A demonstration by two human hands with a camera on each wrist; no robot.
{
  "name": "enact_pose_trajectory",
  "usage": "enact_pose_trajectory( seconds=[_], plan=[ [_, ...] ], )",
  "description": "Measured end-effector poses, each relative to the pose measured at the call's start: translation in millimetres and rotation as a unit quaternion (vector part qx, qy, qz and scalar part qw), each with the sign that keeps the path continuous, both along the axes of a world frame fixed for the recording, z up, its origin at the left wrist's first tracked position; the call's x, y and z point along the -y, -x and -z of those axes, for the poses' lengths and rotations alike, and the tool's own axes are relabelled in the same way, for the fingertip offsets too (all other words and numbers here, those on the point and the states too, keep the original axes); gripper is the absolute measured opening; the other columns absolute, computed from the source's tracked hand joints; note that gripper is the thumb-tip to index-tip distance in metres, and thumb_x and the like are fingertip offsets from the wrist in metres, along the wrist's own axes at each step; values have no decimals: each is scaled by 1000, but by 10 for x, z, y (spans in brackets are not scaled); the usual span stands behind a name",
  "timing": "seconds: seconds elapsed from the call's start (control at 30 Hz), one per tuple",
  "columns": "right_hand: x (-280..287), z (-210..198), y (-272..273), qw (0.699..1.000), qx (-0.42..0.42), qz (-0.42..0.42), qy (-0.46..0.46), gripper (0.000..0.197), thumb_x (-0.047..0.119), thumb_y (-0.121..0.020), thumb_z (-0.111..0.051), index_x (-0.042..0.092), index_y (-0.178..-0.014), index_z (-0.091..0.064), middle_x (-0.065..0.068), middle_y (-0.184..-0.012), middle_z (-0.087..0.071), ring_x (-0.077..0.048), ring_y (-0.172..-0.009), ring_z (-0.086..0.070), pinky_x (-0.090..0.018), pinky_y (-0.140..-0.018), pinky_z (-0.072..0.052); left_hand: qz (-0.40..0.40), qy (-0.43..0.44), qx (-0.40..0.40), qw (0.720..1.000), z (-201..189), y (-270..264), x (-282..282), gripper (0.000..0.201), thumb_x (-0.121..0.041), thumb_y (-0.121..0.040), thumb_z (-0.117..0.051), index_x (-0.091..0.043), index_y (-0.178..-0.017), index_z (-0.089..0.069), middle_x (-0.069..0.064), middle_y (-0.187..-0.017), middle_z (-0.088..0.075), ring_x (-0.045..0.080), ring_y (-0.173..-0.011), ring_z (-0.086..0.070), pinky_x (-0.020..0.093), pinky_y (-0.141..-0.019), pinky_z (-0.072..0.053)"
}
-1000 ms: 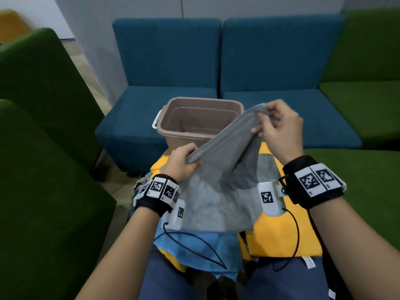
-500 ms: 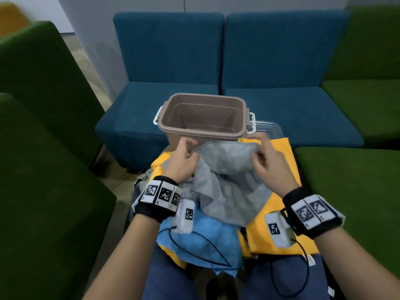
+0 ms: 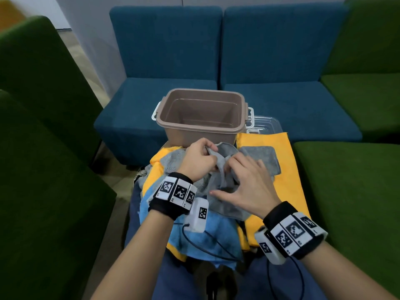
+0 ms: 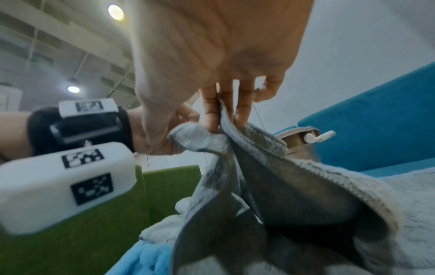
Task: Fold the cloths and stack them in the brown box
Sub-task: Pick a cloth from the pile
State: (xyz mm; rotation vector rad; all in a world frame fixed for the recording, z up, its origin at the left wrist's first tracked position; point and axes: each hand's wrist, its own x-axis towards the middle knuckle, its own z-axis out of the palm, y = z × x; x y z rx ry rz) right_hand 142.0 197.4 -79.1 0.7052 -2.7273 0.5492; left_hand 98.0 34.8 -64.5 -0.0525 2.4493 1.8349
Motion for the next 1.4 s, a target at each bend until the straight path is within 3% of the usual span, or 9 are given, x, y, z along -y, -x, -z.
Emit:
enact_pose_trajectory(
  seconds=[0.1,0.27,0.43,0.53,0.6,0.77,0.93,1.2,1.4],
  plan=[
    [39,124,4,998,-21,50,-25,40,57,-75,-65,24,-88,-48,8,-91,-48,-16,-84,-48,-34,-69,-28,4,34,-10,999,28,-24,-64,21,-6,-68,-62,-18,-82,-52,8,-68,-60,30,-63,-64,45,-68,-59],
    [-17,153,90,997,-28,66,22,4,24,-87,-51,24,-84,-49,9,-87,-50,-17,-83,-53,-31,-68,-23,16,132,-64,989,101,20,-4,20,-5,-82,-68,-16,-75,-53,1,-65,-60,16,-57,-61,33,-62,-53],
    [-272,-330,409,982,-88,47,160,8,7,-82,-56,14,-82,-55,2,-83,-54,-22,-79,-55,-42,-72,-44,148,392,-81,905,-9,80,190,20,-34,-80,-74,-26,-73,-57,3,-107,-45,22,-101,-40,30,-86,-36],
    [-376,-759,552,973,-113,4,201,12,-6,-79,-58,6,-80,-55,-5,-83,-56,-20,-78,-54,-30,-71,-43,197,428,-102,876,-207,157,182,17,-36,-80,-71,-24,-73,-61,2,-125,-46,25,-114,-39,42,-96,-37],
    [-451,-956,617,975,-114,-6,189,11,-6,-79,-58,4,-81,-57,-7,-83,-58,-19,-78,-55,-29,-71,-44,199,405,-142,881,-368,234,181,17,-26,-77,-70,-24,-68,-56,3,-124,-54,25,-111,-48,41,-96,-42],
    [-752,-1254,775,955,-144,66,251,9,11,-80,-70,7,-79,-63,-5,-81,-63,-14,-74,-58,-29,-71,-50,-23,170,-286,943,-799,313,280,15,-21,-77,-71,-17,-66,-62,-6,-61,-59,4,-58,-53,23,-60,-48],
    [-767,-1464,802,935,-177,112,288,14,23,-79,-71,11,-80,-66,-2,-75,-62,3,-62,-46,-19,-63,-40,-79,37,-381,921,-1221,267,170,6,-14,-80,-73,-17,-83,-68,-10,-76,-66,2,-67,-60,15,-65,-50],
    [-659,-1593,784,916,-195,96,337,23,15,-87,-59,36,-81,-49,13,-78,-57,-6,-69,-54,-25,-63,-47,-132,-13,-411,902,-1351,279,47,15,-12,-89,-62,-19,-102,-61,-7,-87,-58,4,-73,-51,24,-64,-52],
    [-600,-1687,715,887,-244,52,389,24,8,-89,-58,21,-102,-43,21,-90,-58,2,-80,-60,-18,-71,-47,-117,-9,-454,883,-1450,236,29,6,-10,-96,-52,-11,-100,-48,-12,-89,-51,-1,-77,-52,24,-66,-48]
  ],
)
